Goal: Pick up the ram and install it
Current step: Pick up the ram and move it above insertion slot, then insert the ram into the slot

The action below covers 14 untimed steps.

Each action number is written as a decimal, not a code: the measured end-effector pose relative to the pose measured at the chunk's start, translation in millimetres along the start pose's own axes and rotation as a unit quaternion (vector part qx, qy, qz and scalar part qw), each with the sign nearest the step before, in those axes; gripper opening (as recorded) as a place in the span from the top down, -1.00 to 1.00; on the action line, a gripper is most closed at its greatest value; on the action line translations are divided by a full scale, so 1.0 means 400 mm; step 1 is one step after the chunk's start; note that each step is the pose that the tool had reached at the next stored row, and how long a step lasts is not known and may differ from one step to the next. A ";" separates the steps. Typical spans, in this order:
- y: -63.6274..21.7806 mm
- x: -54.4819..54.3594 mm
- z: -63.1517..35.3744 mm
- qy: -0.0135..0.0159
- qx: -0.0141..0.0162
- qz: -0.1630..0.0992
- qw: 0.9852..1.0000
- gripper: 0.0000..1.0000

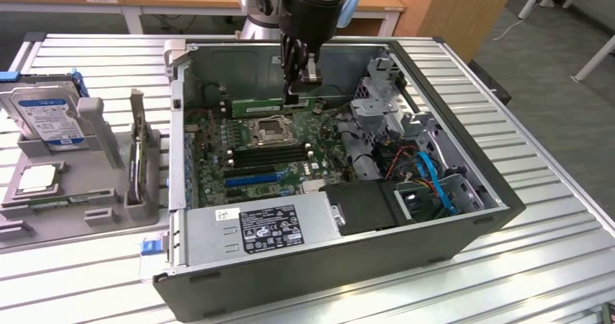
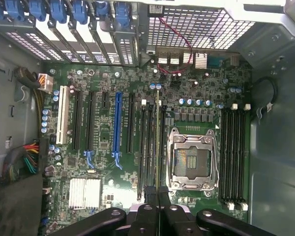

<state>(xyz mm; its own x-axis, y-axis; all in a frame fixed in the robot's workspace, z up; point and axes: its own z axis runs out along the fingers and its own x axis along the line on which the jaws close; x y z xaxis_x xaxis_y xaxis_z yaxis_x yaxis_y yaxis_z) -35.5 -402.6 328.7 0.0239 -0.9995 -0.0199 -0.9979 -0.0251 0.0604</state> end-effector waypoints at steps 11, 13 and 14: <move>0.000 0.000 0.000 0.000 0.000 0.000 1.000 0.77; 0.001 0.033 -0.001 0.001 0.000 0.000 1.000 0.77; 0.001 0.033 -0.001 0.001 0.000 0.000 1.000 0.77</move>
<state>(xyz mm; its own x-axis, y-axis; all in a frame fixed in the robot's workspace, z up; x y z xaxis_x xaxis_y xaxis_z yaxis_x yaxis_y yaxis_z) -35.4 -415.9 328.7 0.0239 -0.9995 -0.0188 -0.9979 -0.0250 0.0604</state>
